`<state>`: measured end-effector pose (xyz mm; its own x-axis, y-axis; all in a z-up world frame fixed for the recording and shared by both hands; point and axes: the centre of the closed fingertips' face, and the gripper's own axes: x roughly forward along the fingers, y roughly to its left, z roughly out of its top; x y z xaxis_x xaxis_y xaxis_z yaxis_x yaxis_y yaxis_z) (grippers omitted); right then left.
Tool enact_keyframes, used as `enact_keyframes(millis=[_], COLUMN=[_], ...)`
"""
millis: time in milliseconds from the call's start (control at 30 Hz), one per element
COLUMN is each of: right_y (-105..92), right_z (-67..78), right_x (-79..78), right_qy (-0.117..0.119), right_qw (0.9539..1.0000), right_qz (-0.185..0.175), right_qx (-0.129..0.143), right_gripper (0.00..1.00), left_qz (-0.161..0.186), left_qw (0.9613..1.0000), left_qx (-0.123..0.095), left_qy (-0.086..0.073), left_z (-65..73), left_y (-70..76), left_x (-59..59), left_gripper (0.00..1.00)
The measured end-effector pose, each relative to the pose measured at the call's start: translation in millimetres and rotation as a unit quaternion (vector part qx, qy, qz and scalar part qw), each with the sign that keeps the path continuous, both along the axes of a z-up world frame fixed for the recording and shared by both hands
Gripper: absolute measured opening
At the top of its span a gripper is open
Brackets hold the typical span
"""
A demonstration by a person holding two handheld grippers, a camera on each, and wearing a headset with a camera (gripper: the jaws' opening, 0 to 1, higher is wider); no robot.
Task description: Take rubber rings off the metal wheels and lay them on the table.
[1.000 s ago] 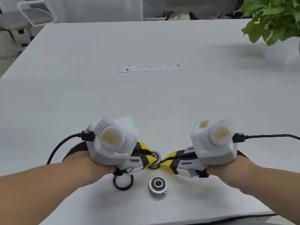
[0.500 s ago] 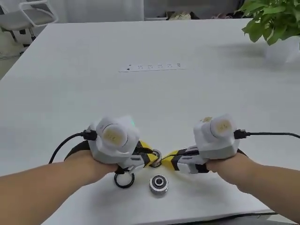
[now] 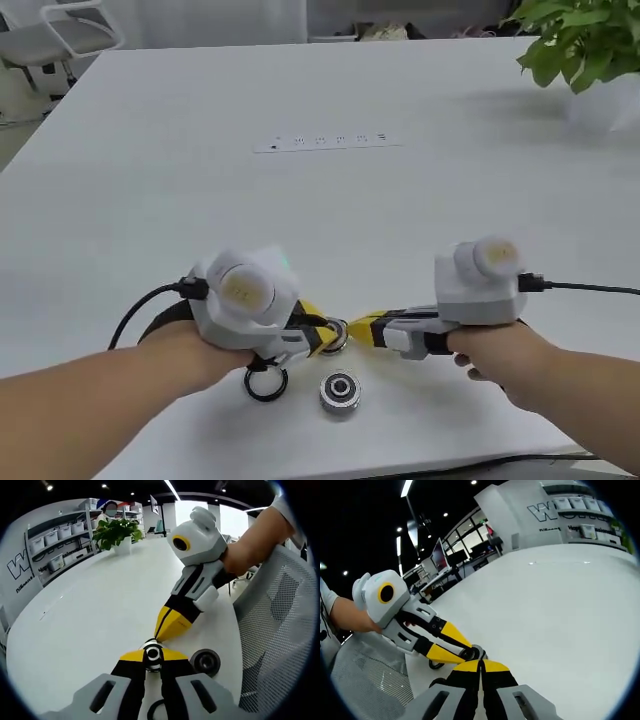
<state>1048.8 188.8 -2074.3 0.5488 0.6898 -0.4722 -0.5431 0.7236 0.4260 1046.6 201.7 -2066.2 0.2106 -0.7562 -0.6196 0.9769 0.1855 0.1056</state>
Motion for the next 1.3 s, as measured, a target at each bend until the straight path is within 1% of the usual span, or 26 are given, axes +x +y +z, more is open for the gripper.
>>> enact_keyframes(millis=[233, 367, 500, 567, 600, 633, 667, 867, 1000, 1067, 1133, 1167, 1233, 1300], right_y=[3.6, 10.3, 12.4, 14.7, 18.2, 21.5, 21.0, 18.2, 15.9, 15.2, 13.6, 12.9, 11.3, 10.7], right_z=[4.1, 8.3, 9.8, 12.9, 16.3, 17.8, 20.1, 16.1, 12.3, 10.5, 9.4, 9.9, 11.8, 14.6], right_x=[-1.4, -2.9, -3.9, -4.5, -5.7, -9.2, -7.9, -8.3, -9.0, -9.5, -9.4, -9.3, -8.6, -8.1], right_qy=[-0.001, -0.004, -0.004, -0.005, -0.008, -0.005, -0.014, -0.013, -0.01, -0.009, -0.008, -0.007, -0.008, -0.008], right_qw=[0.9999, 0.9998, 0.9996, 0.9992, 0.9986, 0.9981, 0.9981, 0.9986, 0.9992, 0.9993, 0.9994, 0.9994, 0.9994, 0.9994], right_qz=[0.003, 0.014, 0.018, 0.02, 0.027, 0.037, 0.036, 0.032, 0.029, 0.029, 0.028, 0.026, 0.023, 0.021], right_qx=[0.01, 0.016, 0.021, 0.033, 0.044, 0.048, 0.048, 0.039, 0.027, 0.023, 0.021, 0.021, 0.023, 0.027], right_gripper=[0.0, 0.0, 0.0, 0.0, 0.0, 0.0, 0.0, 0.0, 0.0, 0.0, 0.0, 0.0, 0.0, 0.0], left_qz=[0.001, 0.0, -0.001, -0.002, -0.003, -0.004, -0.005, 0.0, -0.002, 0.003, 0.014, 0.004, -0.01, -0.009], left_qw=[1.0, 1.0, 1.0, 1.0, 1.0, 1.0, 1.0, 1.0, 1.0, 0.9999, 0.9997, 0.9998, 0.9999, 0.9999], left_qx=[0.0, 0.001, 0.001, 0.001, 0.001, 0.003, 0.002, -0.001, -0.007, -0.01, -0.013, -0.012, -0.003, -0.001], left_qy=[-0.002, -0.003, -0.003, -0.003, -0.005, -0.006, -0.006, 0.0, -0.004, -0.001, 0.016, 0.018, 0.01, 0.012], left_z=[0.3, 0.4, 0.3, 0.2, 0.2, -0.2, -0.4, -0.7, -0.7, -0.4, -0.2, -0.1, -0.6, -0.5], left_y=[-0.4, -0.4, -0.3, -0.3, -0.4, -0.1, -0.4, -0.6, -0.3, -0.3, -0.2, -1.1, -1.5, -1.0], left_x=[-0.5, -0.5, -0.7, -0.6, -0.6, -0.7, 0.0, 0.7, 0.4, 0.5, 1.7, -1.3, -4.8, -5.3], left_gripper=[0.06, 0.06, 0.06, 0.06, 0.06, 0.06, 0.06, 0.06, 0.06, 0.06, 0.07, 0.09, 0.12, 0.15])
